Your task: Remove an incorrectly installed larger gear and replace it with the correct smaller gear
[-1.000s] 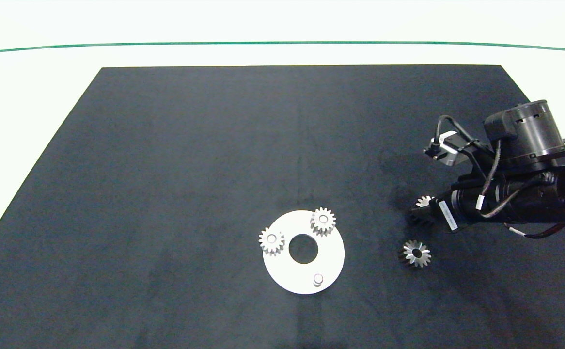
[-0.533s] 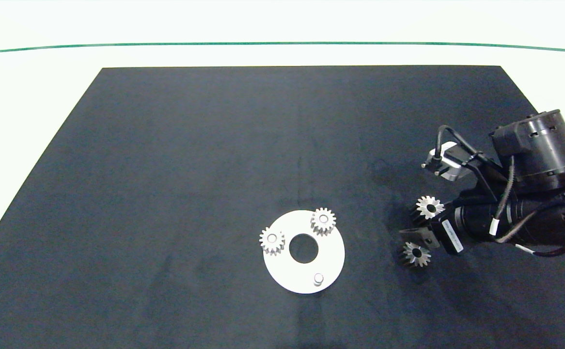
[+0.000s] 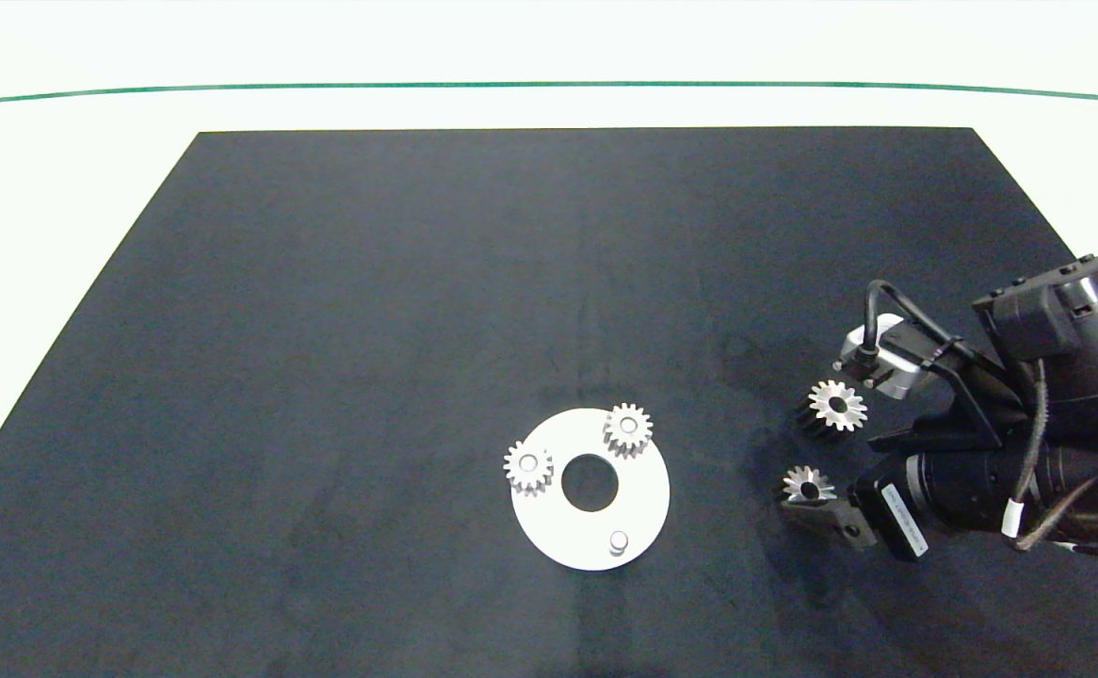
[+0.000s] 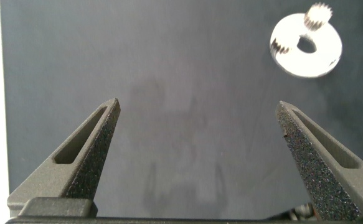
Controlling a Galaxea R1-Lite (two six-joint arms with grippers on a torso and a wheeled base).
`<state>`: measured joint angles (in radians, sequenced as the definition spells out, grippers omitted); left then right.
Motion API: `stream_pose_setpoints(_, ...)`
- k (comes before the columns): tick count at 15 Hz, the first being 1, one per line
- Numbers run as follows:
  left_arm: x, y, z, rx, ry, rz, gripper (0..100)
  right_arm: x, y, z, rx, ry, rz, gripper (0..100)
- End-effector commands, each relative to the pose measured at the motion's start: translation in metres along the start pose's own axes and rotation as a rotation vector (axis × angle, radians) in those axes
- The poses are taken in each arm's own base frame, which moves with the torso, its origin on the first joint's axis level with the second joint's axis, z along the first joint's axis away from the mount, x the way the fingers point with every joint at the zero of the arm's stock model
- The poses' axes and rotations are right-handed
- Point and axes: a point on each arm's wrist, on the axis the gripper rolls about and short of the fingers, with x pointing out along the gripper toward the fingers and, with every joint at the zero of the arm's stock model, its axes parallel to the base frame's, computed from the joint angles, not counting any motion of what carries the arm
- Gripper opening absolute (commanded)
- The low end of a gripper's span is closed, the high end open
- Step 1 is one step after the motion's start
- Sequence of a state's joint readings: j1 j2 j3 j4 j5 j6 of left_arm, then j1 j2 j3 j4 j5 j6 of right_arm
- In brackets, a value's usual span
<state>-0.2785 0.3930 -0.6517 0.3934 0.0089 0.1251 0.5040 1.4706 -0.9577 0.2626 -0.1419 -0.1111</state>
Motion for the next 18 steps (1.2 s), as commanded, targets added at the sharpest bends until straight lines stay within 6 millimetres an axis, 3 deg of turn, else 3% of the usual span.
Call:
stream_pose_setpoints(1, 0.017, 0.000, 0.003, 0.002, 0.081, -0.009, 100, 0.007, 0.002, -0.005, 0.017, 0.033, 0.006, 100)
stream_pose_setpoints(8, 0.018, 0.000, 0.004, 0.003, 0.082, -0.011, 100, 0.041, 0.011, -0.011, 0.010, 0.007, -0.030, 100)
stream_pose_setpoints(13, 0.018, 0.000, 0.004, 0.004, 0.081, -0.012, 100, 0.040, 0.016, -0.012, 0.011, 0.004, -0.018, 100)
stream_pose_setpoints(18, 0.017, 0.000, 0.004, 0.004, 0.078, -0.012, 100, 0.040, 0.016, -0.012, 0.013, 0.003, -0.020, 91)
